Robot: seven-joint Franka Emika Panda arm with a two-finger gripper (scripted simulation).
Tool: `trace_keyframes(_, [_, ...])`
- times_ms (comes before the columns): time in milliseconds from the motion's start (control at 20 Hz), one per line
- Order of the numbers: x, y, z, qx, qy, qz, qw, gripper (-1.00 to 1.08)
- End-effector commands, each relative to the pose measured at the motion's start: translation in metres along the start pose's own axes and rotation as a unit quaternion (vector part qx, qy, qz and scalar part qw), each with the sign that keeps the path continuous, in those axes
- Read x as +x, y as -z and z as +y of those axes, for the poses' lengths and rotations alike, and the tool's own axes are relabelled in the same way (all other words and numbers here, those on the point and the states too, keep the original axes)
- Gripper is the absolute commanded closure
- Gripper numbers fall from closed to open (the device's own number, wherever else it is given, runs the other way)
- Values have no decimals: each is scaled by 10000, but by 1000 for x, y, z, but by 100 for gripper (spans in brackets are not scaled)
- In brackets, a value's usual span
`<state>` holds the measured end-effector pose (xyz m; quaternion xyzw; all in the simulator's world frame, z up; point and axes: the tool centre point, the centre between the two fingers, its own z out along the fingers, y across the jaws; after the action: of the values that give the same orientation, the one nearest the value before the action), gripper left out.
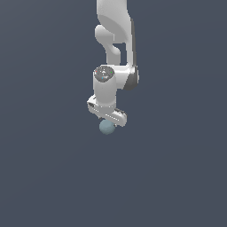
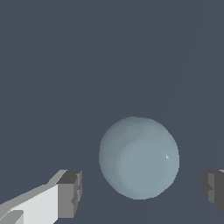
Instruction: Pick up the object and move it to a goal position.
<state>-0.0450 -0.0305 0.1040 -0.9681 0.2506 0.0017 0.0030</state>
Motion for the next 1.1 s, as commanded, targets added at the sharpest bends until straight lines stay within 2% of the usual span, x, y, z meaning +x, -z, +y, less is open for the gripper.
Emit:
trace_keyframes(0, [-2,-6,4,-8,-225,11,9997,-92])
trace_keyframes(300, [-6,-13,10,-21,-511,24,9987,-92])
trace_keyframes(650, [-6,-17,10,-23,-522,22,9986,-92])
trace_keyframes(1050, [-7,-50,11,-24,-543,24,9985,-92])
